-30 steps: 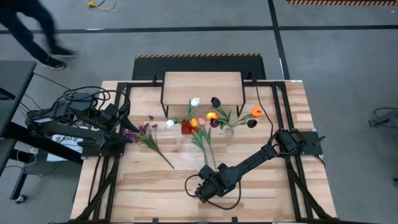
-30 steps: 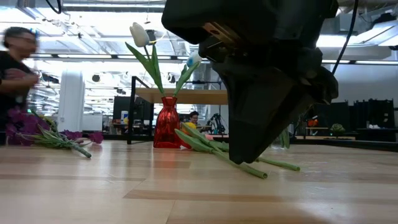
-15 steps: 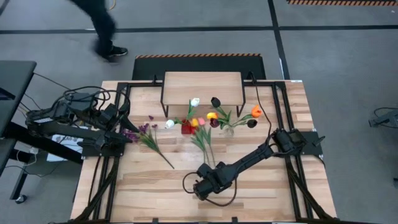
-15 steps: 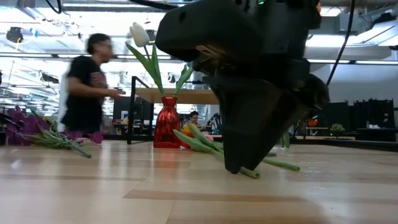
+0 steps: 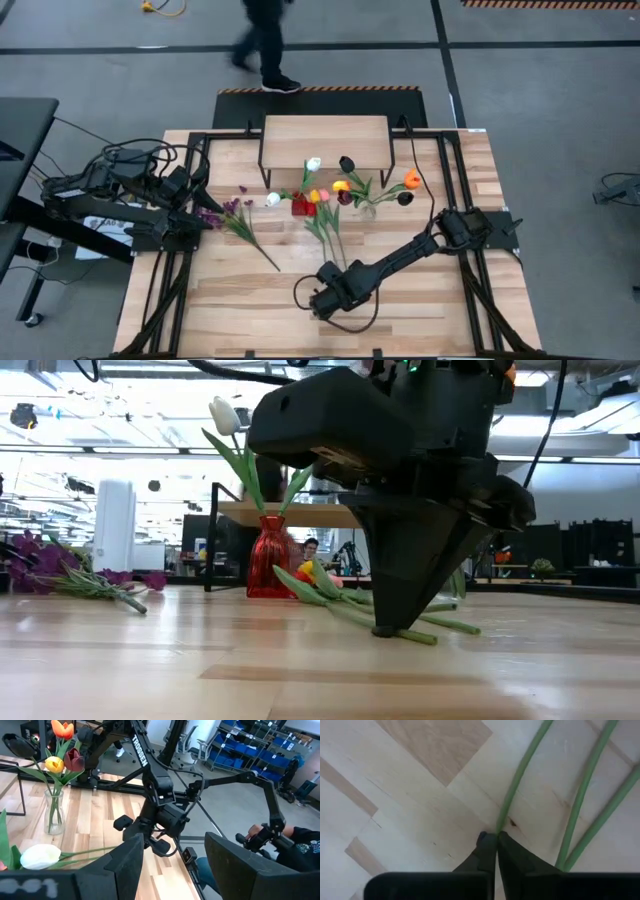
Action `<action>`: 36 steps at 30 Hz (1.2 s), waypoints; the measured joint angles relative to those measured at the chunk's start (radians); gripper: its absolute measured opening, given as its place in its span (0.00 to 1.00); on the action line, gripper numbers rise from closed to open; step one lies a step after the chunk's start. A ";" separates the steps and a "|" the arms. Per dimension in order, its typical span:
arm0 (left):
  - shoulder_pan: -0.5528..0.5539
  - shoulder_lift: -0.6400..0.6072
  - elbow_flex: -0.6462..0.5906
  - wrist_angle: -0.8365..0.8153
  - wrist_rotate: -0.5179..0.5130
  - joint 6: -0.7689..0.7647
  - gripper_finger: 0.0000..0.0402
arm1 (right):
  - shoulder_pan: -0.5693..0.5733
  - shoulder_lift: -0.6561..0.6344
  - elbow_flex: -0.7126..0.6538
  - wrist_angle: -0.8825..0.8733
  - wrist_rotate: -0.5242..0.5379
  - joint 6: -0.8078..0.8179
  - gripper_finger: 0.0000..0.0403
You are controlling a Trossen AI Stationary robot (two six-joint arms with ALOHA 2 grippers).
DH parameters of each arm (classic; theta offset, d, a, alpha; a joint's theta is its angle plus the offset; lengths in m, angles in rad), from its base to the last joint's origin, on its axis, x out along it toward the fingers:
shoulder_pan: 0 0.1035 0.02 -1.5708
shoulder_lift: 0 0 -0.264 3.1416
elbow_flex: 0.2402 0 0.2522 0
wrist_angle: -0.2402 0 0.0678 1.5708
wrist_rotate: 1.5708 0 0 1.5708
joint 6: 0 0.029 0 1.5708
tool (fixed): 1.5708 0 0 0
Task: Pick and place flowers into a vace then onto a shelf
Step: Put the red flower into the transparent vase
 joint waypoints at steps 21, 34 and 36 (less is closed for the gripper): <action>0.000 0.008 0.000 0.018 -0.072 0.040 0.50 | 0.160 0.030 0.332 -0.298 0.277 0.134 0.00; 0.000 0.074 0.000 0.016 -0.081 -0.016 0.50 | 0.215 0.027 0.385 -0.247 0.417 0.073 0.00; 0.000 0.093 0.000 0.013 -0.080 -0.044 0.50 | 0.225 0.027 0.418 -0.250 0.456 0.040 0.00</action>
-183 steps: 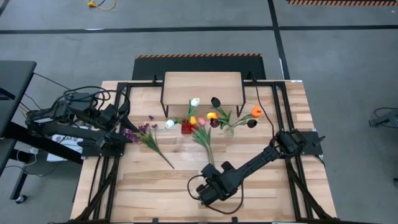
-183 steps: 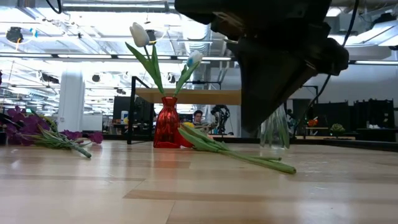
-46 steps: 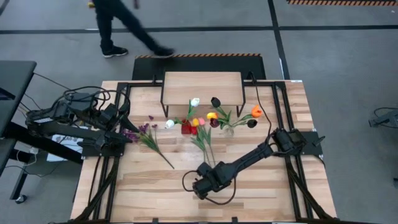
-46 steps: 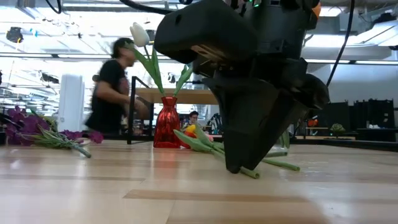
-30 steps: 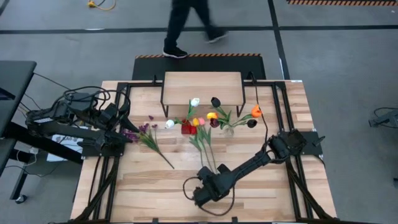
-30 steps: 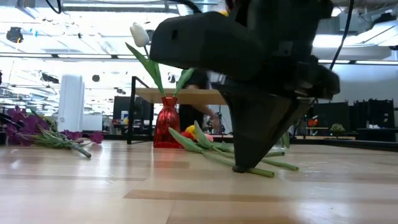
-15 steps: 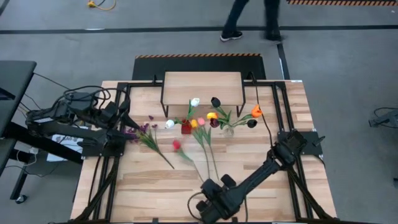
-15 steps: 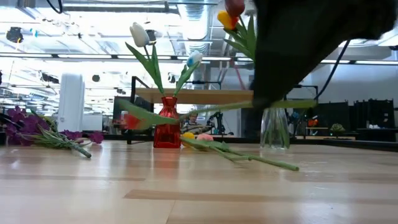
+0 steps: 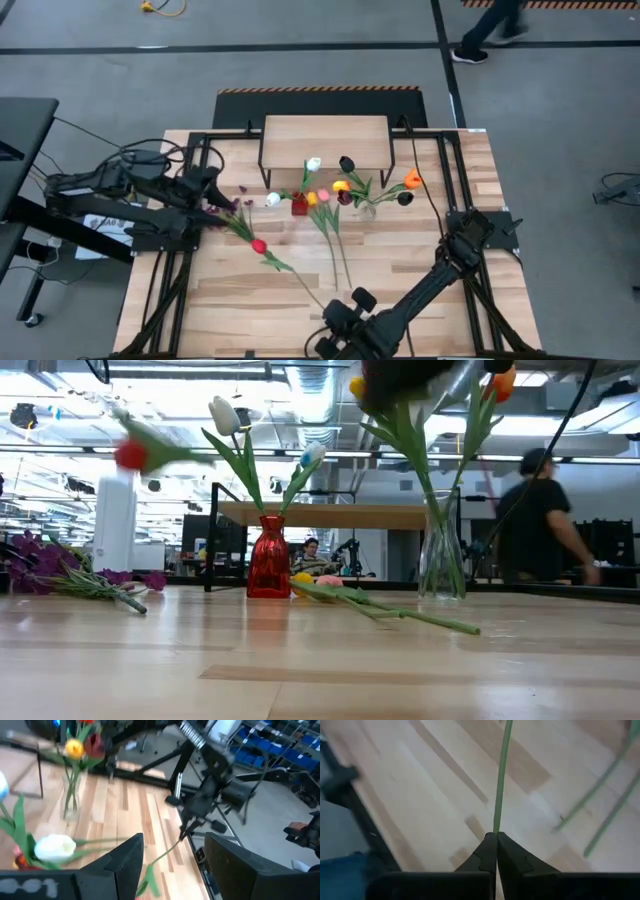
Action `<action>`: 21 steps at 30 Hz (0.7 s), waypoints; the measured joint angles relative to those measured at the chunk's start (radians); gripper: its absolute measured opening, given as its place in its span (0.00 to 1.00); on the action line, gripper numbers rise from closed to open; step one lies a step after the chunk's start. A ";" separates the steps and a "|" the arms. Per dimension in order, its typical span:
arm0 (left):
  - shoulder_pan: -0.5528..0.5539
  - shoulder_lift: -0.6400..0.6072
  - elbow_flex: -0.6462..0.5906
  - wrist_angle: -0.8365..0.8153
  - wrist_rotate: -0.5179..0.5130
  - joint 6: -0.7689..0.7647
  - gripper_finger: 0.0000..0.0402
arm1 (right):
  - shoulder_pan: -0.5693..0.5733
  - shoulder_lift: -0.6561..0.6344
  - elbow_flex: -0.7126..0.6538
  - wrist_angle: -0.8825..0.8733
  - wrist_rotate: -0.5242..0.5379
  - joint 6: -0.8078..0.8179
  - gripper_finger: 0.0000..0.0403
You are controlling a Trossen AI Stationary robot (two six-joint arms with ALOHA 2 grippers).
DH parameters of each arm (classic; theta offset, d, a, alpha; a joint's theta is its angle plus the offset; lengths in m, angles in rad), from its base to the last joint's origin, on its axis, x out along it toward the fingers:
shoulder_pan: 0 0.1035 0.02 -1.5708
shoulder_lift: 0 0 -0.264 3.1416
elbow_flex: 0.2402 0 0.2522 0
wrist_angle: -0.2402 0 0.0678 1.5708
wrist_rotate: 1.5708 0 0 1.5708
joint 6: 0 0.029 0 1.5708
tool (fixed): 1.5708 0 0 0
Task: Pick and place flowers into a vace then onto a shelf
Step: Put the red flower into the transparent vase
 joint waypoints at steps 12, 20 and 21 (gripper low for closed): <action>-0.010 0.023 -0.001 0.098 0.010 0.165 0.50 | 0.063 -0.001 0.172 0.000 0.121 -0.313 0.00; -0.048 -0.071 0.000 0.169 -0.013 0.313 0.50 | 0.069 -0.044 0.213 0.059 0.295 -0.540 0.00; -0.051 -0.077 -0.001 0.176 -0.005 0.321 0.50 | 0.062 -0.056 0.213 0.064 0.324 -0.569 0.00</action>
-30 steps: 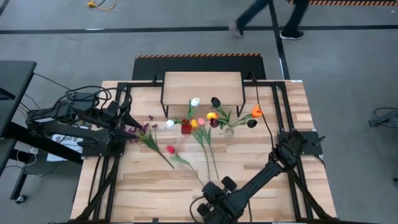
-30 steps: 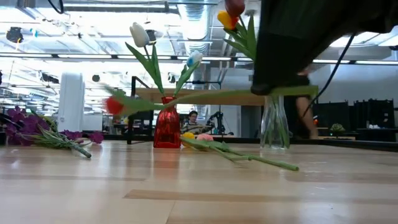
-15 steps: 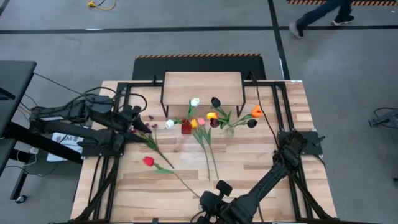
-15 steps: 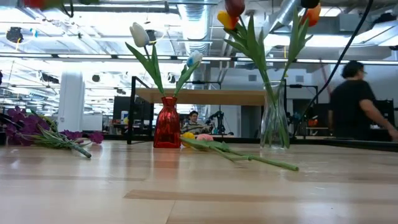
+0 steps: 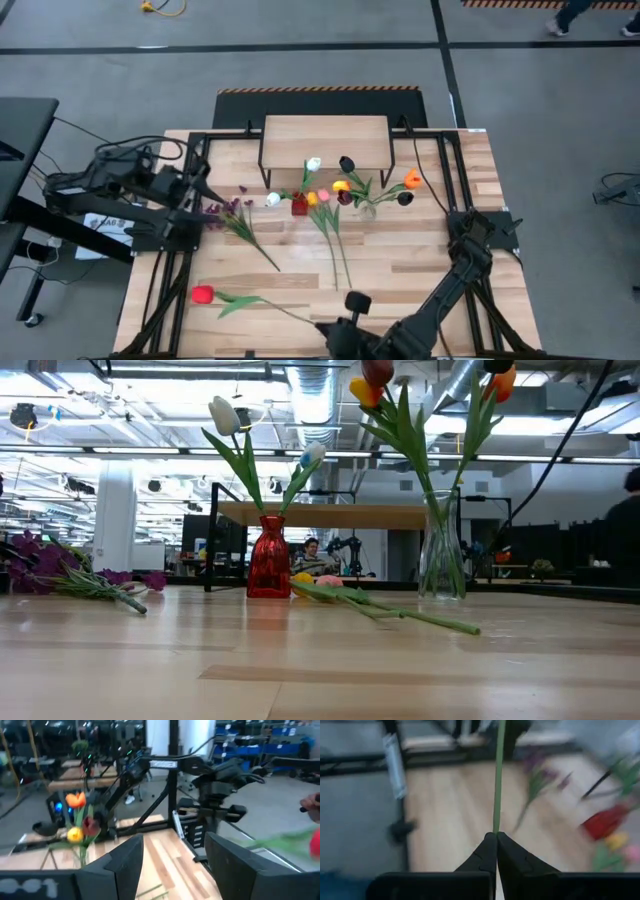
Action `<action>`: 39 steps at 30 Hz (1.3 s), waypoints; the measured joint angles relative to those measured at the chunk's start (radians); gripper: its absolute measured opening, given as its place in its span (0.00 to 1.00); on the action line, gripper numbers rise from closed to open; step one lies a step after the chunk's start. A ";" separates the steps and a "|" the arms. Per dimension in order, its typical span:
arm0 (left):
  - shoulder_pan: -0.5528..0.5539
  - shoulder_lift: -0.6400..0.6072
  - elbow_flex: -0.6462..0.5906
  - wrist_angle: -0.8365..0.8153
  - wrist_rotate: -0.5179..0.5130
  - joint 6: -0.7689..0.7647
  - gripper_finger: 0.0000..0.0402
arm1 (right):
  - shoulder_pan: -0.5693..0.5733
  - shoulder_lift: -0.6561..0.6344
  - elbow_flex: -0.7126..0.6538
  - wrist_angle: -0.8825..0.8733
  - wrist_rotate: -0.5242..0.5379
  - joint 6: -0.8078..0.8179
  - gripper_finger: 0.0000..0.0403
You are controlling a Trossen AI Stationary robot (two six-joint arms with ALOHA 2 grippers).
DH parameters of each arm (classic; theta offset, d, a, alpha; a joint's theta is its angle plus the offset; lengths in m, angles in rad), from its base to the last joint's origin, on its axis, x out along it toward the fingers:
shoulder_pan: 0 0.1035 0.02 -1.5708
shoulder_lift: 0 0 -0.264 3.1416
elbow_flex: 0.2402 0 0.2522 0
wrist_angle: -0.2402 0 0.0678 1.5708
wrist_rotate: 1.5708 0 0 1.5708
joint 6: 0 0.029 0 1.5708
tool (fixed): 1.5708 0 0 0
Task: Pick and place flowers into a vace then onto a shelf
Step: Put the red flower into the transparent vase
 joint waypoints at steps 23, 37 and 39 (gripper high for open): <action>-0.033 0.125 0.000 0.447 0.236 -0.076 0.50 | -0.294 -0.102 0.004 0.761 -0.081 -0.887 0.00; -0.033 0.224 0.000 0.567 0.242 -0.173 0.50 | -0.329 -0.102 0.003 0.755 -0.121 -0.881 0.00; -0.033 0.229 0.000 0.571 0.242 -0.166 0.50 | -0.328 -0.102 0.003 0.750 -0.121 -0.879 0.00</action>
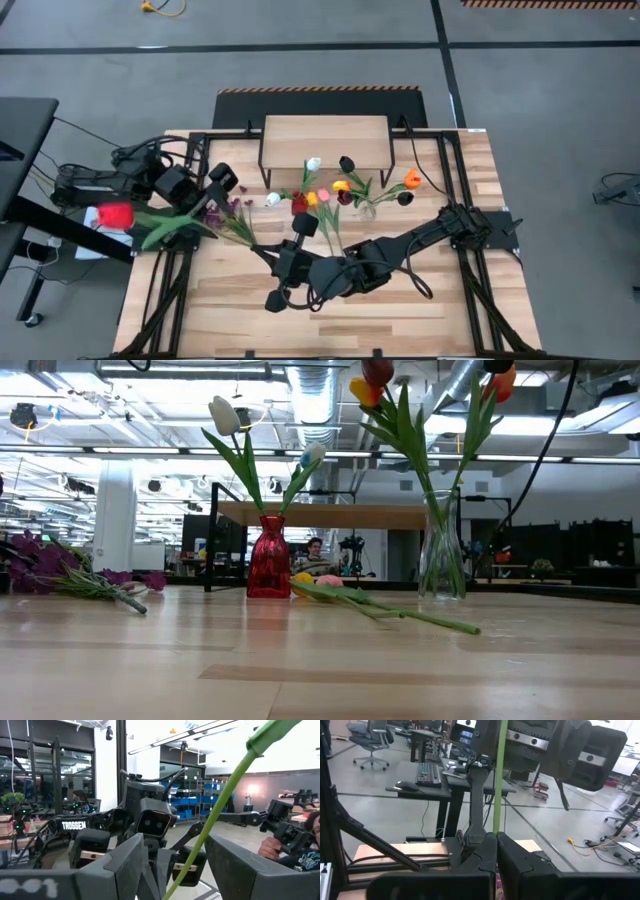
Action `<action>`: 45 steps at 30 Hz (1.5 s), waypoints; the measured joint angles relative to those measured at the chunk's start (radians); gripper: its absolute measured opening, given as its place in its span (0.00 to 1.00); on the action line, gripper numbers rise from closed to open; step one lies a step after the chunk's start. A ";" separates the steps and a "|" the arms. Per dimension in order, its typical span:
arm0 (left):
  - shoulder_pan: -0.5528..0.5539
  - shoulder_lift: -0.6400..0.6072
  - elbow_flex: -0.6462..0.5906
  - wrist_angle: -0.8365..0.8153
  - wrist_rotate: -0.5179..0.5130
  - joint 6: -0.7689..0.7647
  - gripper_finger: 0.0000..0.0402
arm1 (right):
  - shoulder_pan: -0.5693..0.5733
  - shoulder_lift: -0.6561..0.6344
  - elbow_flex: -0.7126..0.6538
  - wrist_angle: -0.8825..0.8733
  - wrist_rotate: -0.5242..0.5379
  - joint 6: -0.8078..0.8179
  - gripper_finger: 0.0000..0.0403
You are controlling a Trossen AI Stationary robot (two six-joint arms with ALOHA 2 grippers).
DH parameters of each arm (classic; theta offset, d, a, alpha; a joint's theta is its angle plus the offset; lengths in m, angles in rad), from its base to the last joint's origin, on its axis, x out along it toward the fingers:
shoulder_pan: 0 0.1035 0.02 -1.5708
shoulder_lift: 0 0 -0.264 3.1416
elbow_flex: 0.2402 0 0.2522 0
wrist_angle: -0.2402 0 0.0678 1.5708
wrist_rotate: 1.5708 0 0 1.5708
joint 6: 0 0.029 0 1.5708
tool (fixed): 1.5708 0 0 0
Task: Pick and place flowers into a vace then onto a shelf
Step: Put the red flower into the transparent vase
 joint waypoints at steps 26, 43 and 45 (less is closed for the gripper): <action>0.000 -0.003 0.000 0.103 0.027 -0.064 0.50 | 0.000 0.001 0.000 -0.037 0.001 0.036 0.00; 0.000 -0.019 0.000 0.128 0.027 -0.043 0.50 | 0.000 0.002 0.000 -0.037 0.027 0.036 0.00; 0.000 -0.018 0.000 0.126 0.027 -0.037 0.47 | 0.000 0.002 0.000 -0.037 0.027 0.036 0.00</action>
